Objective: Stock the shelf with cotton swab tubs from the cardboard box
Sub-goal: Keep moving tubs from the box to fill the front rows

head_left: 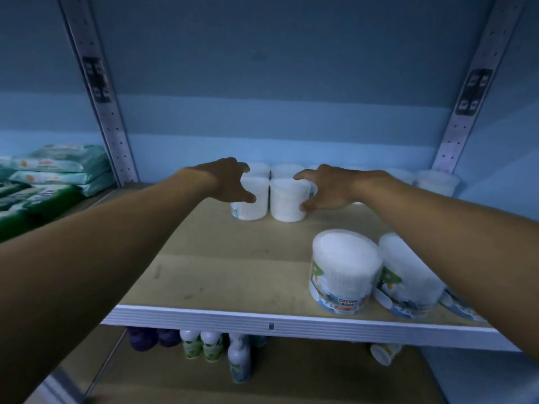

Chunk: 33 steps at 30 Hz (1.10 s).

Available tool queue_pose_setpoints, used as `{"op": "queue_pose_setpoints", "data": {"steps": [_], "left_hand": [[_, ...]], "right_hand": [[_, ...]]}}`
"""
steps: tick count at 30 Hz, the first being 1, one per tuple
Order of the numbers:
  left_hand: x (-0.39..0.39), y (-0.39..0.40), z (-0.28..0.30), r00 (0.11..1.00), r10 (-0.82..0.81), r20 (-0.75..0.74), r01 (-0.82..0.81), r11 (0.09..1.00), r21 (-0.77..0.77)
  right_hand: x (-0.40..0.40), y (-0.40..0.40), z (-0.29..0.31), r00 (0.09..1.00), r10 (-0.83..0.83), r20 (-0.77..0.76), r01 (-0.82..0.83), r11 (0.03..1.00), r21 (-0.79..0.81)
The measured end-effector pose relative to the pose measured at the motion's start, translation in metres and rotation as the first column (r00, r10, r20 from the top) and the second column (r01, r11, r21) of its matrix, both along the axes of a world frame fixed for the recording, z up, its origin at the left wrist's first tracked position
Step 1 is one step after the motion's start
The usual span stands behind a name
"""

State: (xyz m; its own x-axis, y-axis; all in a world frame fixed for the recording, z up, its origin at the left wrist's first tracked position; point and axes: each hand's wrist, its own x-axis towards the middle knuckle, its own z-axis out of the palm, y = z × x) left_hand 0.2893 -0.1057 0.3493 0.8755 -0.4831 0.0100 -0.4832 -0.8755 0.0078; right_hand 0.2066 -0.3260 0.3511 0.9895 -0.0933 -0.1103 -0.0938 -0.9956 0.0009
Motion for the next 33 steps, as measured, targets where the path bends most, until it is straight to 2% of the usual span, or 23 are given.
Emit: {"op": "queue_pose_setpoints", "data": {"steps": [5, 13, 22, 33], "left_hand": [[0.023, -0.006, -0.008, 1.000, 0.005, -0.029, -0.006, 1.000, -0.004], [0.048, -0.026, -0.019, 0.998, -0.003, -0.056, 0.001, 1.000, -0.022], [0.045, -0.031, -0.018, 0.998, 0.012, -0.064, -0.015, 0.998, -0.056], [0.023, -0.014, -0.019, 0.995, 0.029, -0.091, -0.037, 0.995, -0.093]], "right_hand": [[0.034, 0.007, -0.010, 1.000, -0.020, 0.022, 0.019, 0.999, 0.045], [0.069, 0.021, -0.018, 1.000, -0.028, 0.002, 0.028, 1.000, 0.012], [0.068, 0.032, -0.015, 1.000, -0.010, 0.021, 0.011, 0.999, -0.041], [0.044, 0.049, -0.016, 1.000, -0.019, 0.012, 0.019, 1.000, -0.021]]}}
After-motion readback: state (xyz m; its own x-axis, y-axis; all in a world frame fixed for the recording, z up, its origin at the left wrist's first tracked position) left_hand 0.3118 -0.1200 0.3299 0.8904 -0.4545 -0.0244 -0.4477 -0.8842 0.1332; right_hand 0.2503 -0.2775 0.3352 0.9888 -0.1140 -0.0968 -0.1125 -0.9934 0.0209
